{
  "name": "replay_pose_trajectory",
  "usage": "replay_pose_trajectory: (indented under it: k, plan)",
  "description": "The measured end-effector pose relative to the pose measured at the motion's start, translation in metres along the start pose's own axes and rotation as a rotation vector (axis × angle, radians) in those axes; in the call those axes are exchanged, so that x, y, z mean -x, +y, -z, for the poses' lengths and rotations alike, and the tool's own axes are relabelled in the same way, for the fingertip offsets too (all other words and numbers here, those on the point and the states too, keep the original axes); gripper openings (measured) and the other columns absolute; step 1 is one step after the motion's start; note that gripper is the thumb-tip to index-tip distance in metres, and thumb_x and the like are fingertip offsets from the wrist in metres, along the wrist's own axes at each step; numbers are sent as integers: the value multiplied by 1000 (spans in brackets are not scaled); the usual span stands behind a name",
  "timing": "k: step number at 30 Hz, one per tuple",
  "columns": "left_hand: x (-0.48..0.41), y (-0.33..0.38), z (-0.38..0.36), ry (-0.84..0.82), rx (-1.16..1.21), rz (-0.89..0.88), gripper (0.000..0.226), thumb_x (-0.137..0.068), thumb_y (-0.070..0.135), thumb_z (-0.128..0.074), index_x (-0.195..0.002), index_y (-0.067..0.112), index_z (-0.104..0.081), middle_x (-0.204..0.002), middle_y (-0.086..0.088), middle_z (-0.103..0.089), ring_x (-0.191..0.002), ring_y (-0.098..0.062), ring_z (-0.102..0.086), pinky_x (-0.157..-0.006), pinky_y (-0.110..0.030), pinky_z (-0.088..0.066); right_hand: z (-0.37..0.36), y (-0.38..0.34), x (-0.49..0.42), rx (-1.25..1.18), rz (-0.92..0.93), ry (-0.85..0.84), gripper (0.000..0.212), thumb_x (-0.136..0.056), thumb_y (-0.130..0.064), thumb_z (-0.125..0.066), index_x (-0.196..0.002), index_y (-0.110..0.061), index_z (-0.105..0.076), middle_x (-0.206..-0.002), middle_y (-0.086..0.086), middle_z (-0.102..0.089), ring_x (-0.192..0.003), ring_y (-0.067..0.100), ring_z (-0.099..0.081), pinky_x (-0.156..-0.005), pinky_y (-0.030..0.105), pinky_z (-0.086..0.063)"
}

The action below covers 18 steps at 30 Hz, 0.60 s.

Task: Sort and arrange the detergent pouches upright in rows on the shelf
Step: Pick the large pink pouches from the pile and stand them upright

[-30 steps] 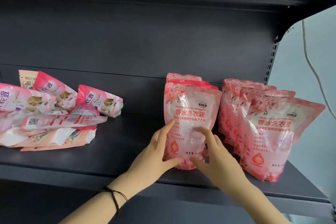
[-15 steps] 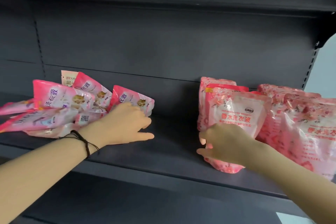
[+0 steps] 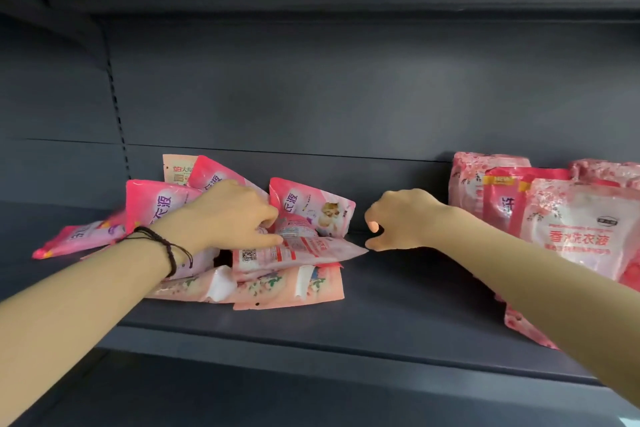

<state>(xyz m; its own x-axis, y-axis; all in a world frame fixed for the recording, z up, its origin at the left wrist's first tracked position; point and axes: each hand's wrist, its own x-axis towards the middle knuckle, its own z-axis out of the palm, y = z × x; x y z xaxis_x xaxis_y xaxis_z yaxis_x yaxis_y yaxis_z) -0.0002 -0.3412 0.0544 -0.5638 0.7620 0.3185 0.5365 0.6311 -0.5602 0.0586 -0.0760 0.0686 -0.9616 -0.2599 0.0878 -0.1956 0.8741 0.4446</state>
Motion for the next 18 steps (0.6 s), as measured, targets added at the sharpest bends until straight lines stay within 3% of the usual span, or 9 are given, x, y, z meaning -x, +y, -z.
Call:
replay_pose_trajectory:
  k: [4,7,10,12,15,18]
  plan:
    - [-12,-18,-16,-32,62,17,44,-85,70,-33,-73,29,-47,-65,12,-42,-70,-13,-47,-68,-31,-44,7,-7,-28,-44,7,-4,39,-90,-47,-51,-110,-17,-65,-102,3,-66,-90,26,-65,-69,31,-51]
    - [-21,-16,-24,-149,273,44,54,-78,80,-29,-87,35,-57,-79,17,-55,-79,-7,-52,-75,-32,-48,1,-4,-48,-175,38,-52,45,-89,-57,-49,-102,-18,-66,-102,1,-68,-93,23,-65,-76,36,-54]
    - [-30,7,-36,-198,384,13,66,-71,86,-30,-109,40,-56,-105,19,-58,-98,-7,-53,-84,-33,-46,-11,4,-64,-253,65,-110,43,-88,-59,-51,-102,-22,-67,-106,-2,-67,-96,20,-63,-82,38,-55]
    - [-35,28,-45,-151,392,-30,71,-69,88,-33,-114,37,-53,-110,18,-57,-101,-7,-51,-82,-29,-42,-22,9,-75,-314,64,-143,40,-87,-59,-53,-106,-26,-65,-114,-4,-63,-101,21,-61,-88,41,-52]
    - [-40,59,-57,-7,319,-108,56,-76,74,-39,-109,31,-54,-105,12,-59,-98,-13,-54,-76,-29,-40,-37,15,-88,-392,58,-157,37,-85,-60,-54,-106,-31,-66,-116,-5,-62,-102,19,-60,-91,40,-51]
    - [-42,68,-59,97,350,-47,30,-90,50,-40,-104,29,-56,-99,8,-61,-93,-18,-59,-64,-28,-39,-45,21,-95,-490,48,-141,31,-87,-57,-52,-97,-32,-68,-107,-6,-65,-96,17,-61,-89,39,-51]
